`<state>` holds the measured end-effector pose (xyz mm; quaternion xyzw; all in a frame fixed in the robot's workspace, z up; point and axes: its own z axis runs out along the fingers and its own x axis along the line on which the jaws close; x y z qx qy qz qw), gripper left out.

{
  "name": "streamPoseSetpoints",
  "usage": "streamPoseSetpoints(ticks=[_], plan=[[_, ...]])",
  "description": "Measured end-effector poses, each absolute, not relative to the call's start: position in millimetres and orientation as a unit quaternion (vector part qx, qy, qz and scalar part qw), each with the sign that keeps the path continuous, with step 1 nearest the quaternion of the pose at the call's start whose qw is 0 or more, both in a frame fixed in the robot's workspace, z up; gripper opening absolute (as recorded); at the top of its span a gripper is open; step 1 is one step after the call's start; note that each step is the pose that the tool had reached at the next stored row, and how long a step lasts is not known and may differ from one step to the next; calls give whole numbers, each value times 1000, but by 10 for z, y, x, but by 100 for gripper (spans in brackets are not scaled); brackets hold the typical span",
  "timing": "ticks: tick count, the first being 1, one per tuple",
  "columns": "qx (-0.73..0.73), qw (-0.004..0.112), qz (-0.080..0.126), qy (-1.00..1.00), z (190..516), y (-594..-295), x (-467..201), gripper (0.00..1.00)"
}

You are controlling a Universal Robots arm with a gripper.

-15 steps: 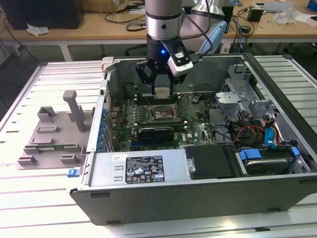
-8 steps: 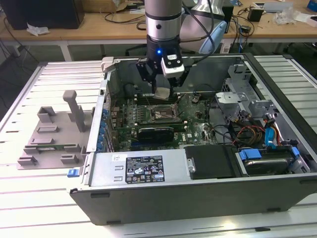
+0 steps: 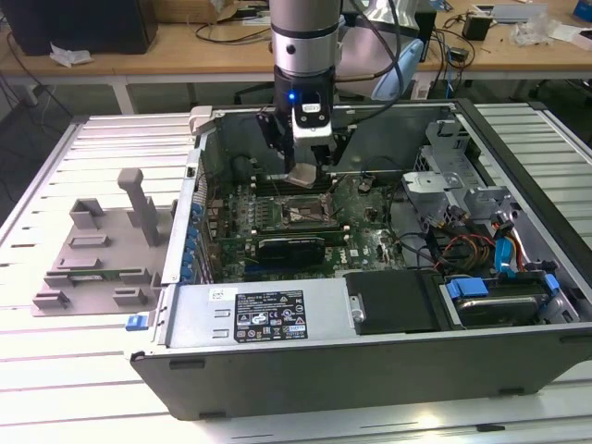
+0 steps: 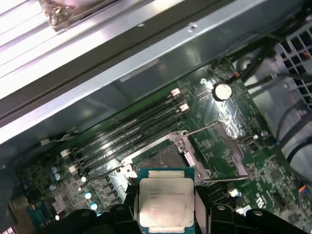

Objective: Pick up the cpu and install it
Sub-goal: 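Place the cpu into insertion slot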

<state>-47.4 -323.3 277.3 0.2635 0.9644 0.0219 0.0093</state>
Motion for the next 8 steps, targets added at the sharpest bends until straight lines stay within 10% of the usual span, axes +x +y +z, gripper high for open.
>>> streamPoseSetpoints(ticks=[8], plan=[[356,11,21,934,2766,-3233,-474,55]])
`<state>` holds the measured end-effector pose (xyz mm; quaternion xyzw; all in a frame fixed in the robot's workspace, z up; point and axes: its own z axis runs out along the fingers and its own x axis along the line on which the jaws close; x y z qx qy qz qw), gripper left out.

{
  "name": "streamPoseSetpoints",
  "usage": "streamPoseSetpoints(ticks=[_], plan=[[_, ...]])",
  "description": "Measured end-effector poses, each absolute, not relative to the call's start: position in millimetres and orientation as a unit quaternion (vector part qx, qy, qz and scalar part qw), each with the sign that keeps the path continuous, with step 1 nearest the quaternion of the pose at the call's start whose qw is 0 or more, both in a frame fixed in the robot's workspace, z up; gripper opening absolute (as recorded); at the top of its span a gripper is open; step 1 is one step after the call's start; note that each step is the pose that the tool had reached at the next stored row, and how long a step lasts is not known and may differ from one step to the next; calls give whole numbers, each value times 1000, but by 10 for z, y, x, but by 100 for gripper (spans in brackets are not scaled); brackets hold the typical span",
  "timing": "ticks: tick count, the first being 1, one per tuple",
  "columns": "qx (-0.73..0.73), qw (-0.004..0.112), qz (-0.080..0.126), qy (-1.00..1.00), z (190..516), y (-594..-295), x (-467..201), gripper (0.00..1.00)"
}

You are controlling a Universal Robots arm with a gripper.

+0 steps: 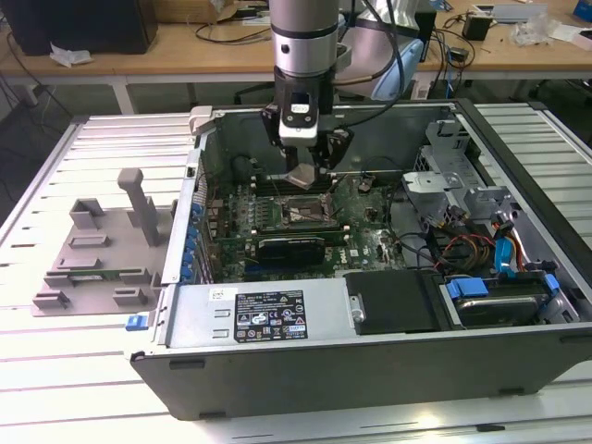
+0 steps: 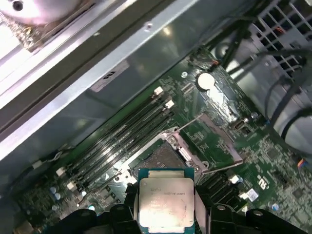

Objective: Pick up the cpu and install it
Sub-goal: 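Place the cpu into insertion slot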

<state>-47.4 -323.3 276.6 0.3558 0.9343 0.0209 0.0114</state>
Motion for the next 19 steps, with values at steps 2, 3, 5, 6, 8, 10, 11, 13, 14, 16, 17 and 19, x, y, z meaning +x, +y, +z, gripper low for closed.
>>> streamPoseSetpoints(ticks=[2,3,5,6,8,10,11,13,14,16,17,19], plan=[[385,12,21,922,2764,-3233,-474,55],[399,12,20,917,2763,-3233,-474,55],[417,13,20,909,2761,-3233,-474,55],[433,13,20,901,2760,-3233,-474,55],[460,14,19,887,2757,-3233,-474,55],[477,14,19,878,2755,-3233,-474,55],[486,14,19,873,2754,-3233,-474,55],[505,15,19,863,2752,-3233,-474,55],[511,15,19,859,2751,-3233,-474,55],[528,15,18,849,2749,-3233,-474,55],[546,16,18,838,2748,-3233,-474,55],[561,16,18,827,2746,-3233,-474,55]])
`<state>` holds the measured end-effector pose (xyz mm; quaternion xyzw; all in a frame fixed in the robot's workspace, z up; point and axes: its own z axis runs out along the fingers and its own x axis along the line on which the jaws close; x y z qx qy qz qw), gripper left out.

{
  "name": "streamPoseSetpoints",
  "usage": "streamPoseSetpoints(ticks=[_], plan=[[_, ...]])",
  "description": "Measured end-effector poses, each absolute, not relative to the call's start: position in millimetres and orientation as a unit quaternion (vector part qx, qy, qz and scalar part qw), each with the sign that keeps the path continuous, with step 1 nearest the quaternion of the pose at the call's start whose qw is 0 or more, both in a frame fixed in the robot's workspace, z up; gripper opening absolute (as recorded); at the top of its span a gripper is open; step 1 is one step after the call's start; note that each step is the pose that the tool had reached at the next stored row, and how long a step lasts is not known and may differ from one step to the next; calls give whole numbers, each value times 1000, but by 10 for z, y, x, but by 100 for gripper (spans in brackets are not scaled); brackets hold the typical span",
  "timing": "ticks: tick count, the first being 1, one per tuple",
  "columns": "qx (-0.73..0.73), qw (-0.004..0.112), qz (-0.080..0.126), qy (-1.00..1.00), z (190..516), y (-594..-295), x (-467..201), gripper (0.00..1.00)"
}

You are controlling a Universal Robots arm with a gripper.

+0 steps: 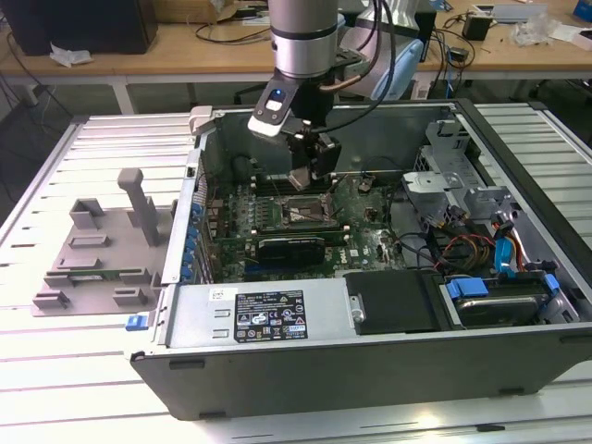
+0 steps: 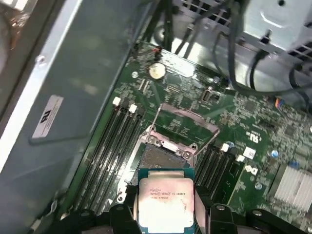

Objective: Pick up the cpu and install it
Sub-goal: 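Place the cpu into insertion slot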

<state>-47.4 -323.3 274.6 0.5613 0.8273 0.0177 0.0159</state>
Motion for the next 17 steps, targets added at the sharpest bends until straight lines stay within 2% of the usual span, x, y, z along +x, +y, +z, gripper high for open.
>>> streamPoseSetpoints(ticks=[11,17], plan=[[692,19,15,721,2731,-3233,-474,55],[705,22,17,709,2687,-3233,-474,55]])
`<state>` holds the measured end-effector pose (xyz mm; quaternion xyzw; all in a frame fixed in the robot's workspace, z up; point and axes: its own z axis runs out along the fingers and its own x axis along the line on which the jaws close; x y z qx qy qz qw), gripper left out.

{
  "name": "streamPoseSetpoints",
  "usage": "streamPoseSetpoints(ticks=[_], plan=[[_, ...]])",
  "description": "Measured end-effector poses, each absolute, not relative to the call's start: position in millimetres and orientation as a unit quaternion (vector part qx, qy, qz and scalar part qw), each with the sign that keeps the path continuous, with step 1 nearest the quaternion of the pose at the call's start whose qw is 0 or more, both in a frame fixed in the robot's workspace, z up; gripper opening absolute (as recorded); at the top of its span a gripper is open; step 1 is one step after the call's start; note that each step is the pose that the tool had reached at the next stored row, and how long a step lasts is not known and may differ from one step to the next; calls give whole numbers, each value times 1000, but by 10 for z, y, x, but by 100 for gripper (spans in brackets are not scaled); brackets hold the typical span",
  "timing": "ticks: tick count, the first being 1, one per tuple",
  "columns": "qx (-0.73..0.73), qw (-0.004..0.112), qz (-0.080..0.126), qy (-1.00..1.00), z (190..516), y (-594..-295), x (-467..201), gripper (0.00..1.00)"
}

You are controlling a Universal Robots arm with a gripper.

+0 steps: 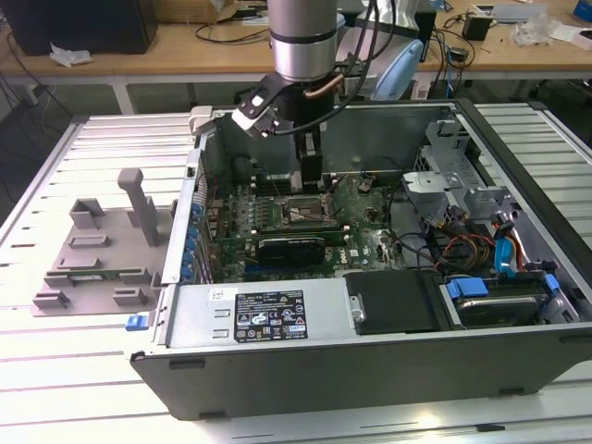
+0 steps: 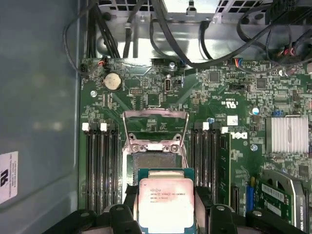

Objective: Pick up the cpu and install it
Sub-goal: 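Place the cpu into insertion slot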

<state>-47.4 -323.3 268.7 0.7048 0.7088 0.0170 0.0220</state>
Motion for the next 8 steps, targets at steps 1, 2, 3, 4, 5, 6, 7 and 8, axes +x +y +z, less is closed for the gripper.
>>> streamPoseSetpoints(ticks=[1,2,3,4,5,6,7,8], plan=[[705,23,18,709,2662,-3233,-473,55],[705,23,18,709,2641,-3233,-473,55],[705,23,18,709,2621,-3233,-473,55],[705,24,18,709,2585,-3232,-473,55],[705,24,18,709,2567,-3233,-474,55],[704,24,18,709,2553,-3233,-474,55],[704,24,17,710,2528,-3233,-474,55],[703,24,17,710,2514,-3233,-474,55]])
